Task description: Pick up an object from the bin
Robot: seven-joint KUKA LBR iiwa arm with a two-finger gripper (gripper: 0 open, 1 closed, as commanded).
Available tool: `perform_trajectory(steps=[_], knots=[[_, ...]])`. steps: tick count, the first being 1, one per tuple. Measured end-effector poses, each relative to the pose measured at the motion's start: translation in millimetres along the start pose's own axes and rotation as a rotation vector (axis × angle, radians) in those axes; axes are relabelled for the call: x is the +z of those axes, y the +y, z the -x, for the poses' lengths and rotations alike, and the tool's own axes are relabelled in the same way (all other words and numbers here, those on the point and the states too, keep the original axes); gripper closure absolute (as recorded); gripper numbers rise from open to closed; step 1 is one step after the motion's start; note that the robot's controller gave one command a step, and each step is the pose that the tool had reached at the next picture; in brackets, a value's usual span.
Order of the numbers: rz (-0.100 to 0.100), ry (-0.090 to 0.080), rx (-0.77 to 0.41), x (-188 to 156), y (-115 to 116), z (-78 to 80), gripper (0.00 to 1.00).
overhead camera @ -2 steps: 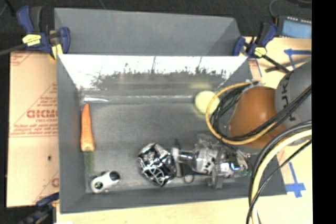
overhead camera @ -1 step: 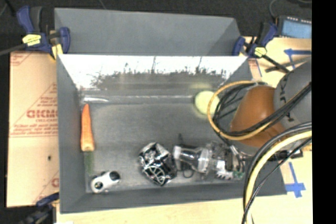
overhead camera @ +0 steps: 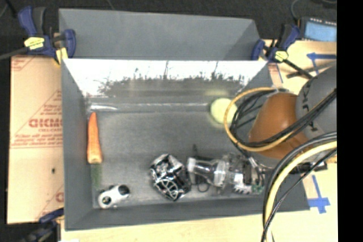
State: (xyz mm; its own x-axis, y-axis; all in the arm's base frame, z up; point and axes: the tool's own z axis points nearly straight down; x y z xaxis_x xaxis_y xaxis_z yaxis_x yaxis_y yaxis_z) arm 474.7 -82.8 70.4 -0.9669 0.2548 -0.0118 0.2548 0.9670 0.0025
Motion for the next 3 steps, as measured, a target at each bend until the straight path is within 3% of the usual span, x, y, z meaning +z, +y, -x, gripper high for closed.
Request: perform_trajectory(steps=[3], knots=[[-0.002,0.008,-0.003,-31,-1,-1.9,1.0]])
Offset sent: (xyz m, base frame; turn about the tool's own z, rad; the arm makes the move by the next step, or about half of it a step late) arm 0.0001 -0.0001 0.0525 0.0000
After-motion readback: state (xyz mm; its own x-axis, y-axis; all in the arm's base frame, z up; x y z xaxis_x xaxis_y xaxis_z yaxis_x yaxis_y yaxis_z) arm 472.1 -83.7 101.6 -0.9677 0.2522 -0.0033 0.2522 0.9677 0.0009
